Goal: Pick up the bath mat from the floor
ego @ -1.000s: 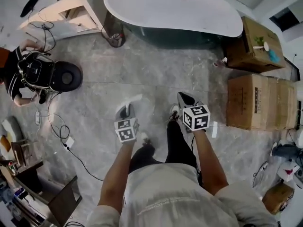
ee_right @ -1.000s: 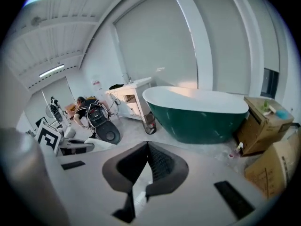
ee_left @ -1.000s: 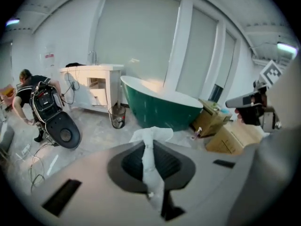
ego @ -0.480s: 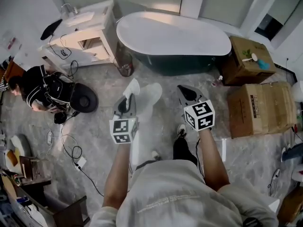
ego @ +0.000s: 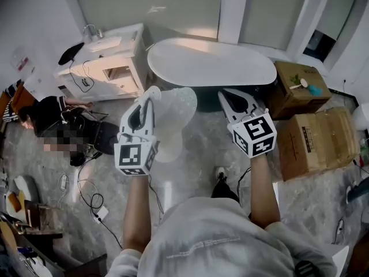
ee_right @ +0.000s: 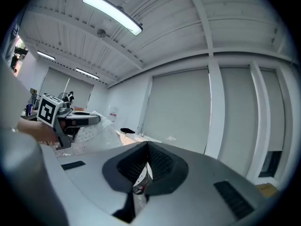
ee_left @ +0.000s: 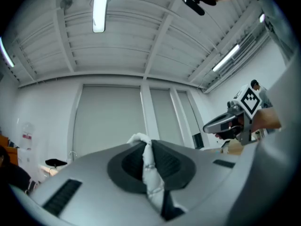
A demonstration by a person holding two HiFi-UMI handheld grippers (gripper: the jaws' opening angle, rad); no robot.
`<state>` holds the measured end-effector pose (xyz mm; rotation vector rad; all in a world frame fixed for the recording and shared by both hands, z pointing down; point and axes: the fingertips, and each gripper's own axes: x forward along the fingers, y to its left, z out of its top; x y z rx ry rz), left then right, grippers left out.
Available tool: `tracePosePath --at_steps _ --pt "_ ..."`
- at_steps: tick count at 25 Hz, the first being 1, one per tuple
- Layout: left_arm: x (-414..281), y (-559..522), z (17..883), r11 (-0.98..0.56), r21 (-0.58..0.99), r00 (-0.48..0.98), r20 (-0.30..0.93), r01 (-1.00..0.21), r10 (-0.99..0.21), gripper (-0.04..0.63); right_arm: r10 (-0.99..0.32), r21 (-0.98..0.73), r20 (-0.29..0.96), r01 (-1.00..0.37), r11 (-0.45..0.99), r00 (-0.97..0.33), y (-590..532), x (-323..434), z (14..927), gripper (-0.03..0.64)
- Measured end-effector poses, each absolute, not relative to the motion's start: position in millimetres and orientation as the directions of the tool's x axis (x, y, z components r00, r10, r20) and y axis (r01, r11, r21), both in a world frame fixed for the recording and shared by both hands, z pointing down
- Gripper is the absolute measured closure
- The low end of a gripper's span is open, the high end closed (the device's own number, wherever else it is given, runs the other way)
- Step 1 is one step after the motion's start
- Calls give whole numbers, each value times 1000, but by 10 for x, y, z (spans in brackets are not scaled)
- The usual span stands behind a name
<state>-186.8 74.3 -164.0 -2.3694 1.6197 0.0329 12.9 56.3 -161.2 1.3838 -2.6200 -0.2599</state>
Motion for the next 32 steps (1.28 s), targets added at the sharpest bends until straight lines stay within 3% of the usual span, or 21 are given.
tracePosePath --at_steps 6,13,32 --pt "-1906 970 -2139 -315 -240 374 -260 -918 -890 561 -813 277 25 -778 564 -581 666 38 -1926 603" --pt "-1976 1127 -2291 -298 -246 362 -283 -922 -888 561 -803 312 40 -757 575 -594 702 -53 -1974 603" --pt "-2102 1411 -2014 -277 -264 334 -200 -924 -921 561 -756 298 50 -712 635 -653 921 -317 -1848 603"
